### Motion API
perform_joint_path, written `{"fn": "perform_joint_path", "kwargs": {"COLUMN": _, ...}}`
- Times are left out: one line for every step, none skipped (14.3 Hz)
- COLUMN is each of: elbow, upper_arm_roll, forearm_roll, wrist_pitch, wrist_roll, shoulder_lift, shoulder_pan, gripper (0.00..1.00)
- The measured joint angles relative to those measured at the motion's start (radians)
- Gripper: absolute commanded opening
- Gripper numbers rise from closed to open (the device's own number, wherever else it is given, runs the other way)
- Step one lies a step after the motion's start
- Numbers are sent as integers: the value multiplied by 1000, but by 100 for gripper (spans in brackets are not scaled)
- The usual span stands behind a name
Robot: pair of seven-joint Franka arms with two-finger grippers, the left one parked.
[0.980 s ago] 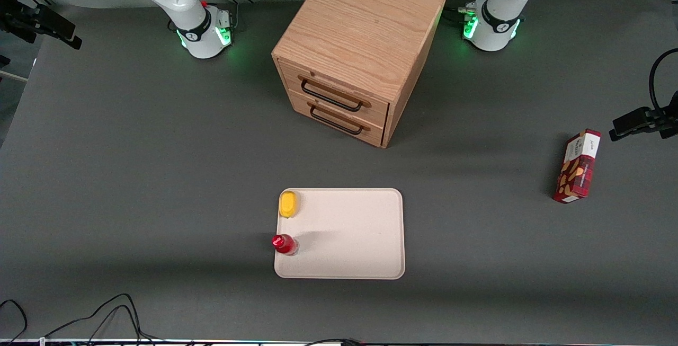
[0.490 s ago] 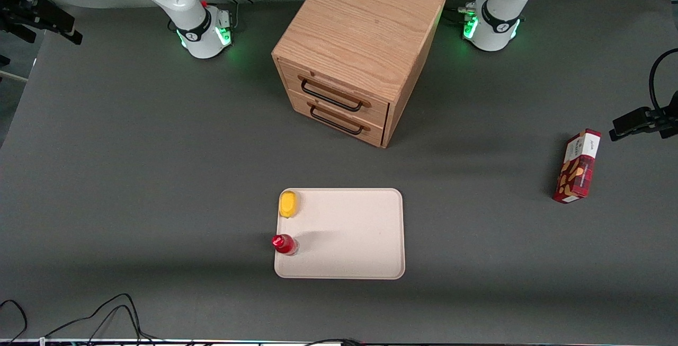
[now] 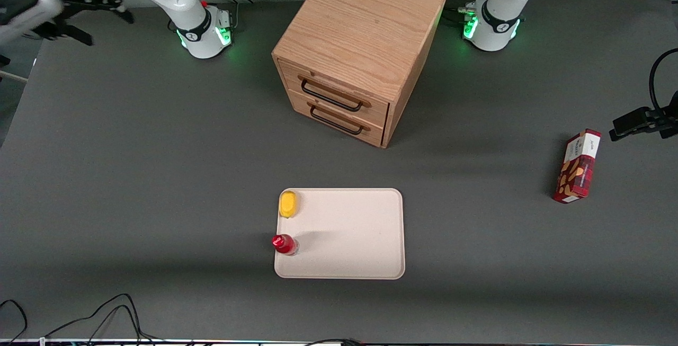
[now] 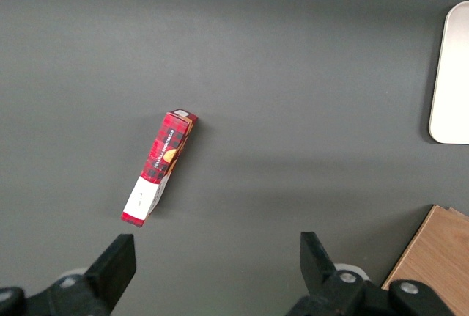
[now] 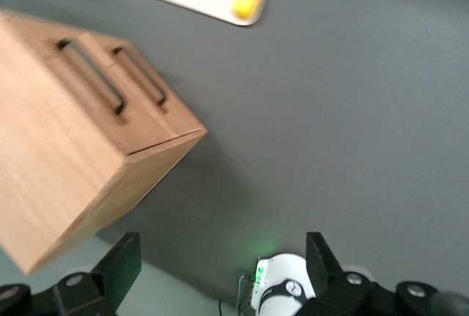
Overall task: Open upper drawer
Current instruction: 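Move the right gripper to the upper drawer's black handle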
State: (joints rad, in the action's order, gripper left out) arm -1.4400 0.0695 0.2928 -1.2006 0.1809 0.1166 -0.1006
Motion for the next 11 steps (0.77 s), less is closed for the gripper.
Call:
{"fn": "perform_joint_path", "kwargs": {"elbow": 14, "upper_arm_roll": 30, "forearm_roll": 35, "wrist_pitch": -1, "wrist_roll": 77, "shoulder_lift": -33, "shoulder_pan": -1, "gripper": 100}}
{"fn": "perform_joint_path", "kwargs": {"elbow": 22, "upper_arm_roll": 51, "forearm_roll": 76, "wrist_pitch": -5, "wrist_roll": 140, "shoulder_lift": -70, "shoulder_pan": -3, "gripper": 100}}
{"fn": "perform_joint_path", "kwargs": {"elbow": 27, "upper_arm_roll": 62, "forearm_roll": 124, "wrist_pitch": -18, "wrist_roll": 183, "shoulder_lift": -110, "shoulder_pan": -4, "gripper": 100}}
{"fn": "perform_joint_path", "kwargs": {"elbow": 31, "upper_arm_roll": 67, "forearm_roll": 172, "wrist_pitch": -37, "wrist_roll": 212, "shoulder_lift": -153, "shoulder_pan": -4, "gripper": 100}}
{"fn": "perform_joint_path", "kwargs": {"elbow": 33, "upper_arm_roll": 76, "forearm_roll": 204, "wrist_pitch": -63, "wrist_roll": 233, "shoulder_lift": -197, "shoulder_pan": -4, "gripper": 100}}
{"fn": "perform_joint_path", "kwargs": {"elbow": 35, "upper_arm_roll": 102, "forearm_roll": 220, "wrist_pitch": -100, "wrist_roll": 250, "shoulder_lift": -242, "shoulder_pan": -3, "gripper": 100}}
{"fn": "perform_joint_path", "kwargs": {"elbow": 37, "upper_arm_roll": 142, "forearm_roll": 223, "wrist_pitch": -145, "wrist_roll": 258, "shoulder_lift": -288, "shoulder_pan": -3, "gripper": 100}}
{"fn": "perform_joint_path", "kwargs": {"elbow": 39, "upper_arm_roll": 187, "forearm_roll": 223, "wrist_pitch": -193, "wrist_roll": 258, "shoulder_lift": -335, "shoulder_pan": -5, "gripper": 100}}
{"fn": "perform_joint_path", "kwargs": {"elbow": 39, "upper_arm_roll": 229, "forearm_roll": 216, "wrist_pitch": -238, "wrist_roll": 258, "shoulder_lift": -379, "shoulder_pan": -9, "gripper": 100}}
{"fn": "perform_joint_path", "kwargs": {"elbow": 40, "upper_arm_roll": 267, "forearm_roll": 194, "wrist_pitch": -279, "wrist_roll": 258, "shoulder_lift": -417, "shoulder_pan": -16, "gripper": 100}}
{"fn": "perform_joint_path", "kwargs": {"elbow": 39, "upper_arm_roll": 299, "forearm_roll": 164, "wrist_pitch": -317, "wrist_roll": 258, "shoulder_lift": -451, "shoulder_pan": -26, "gripper": 100}}
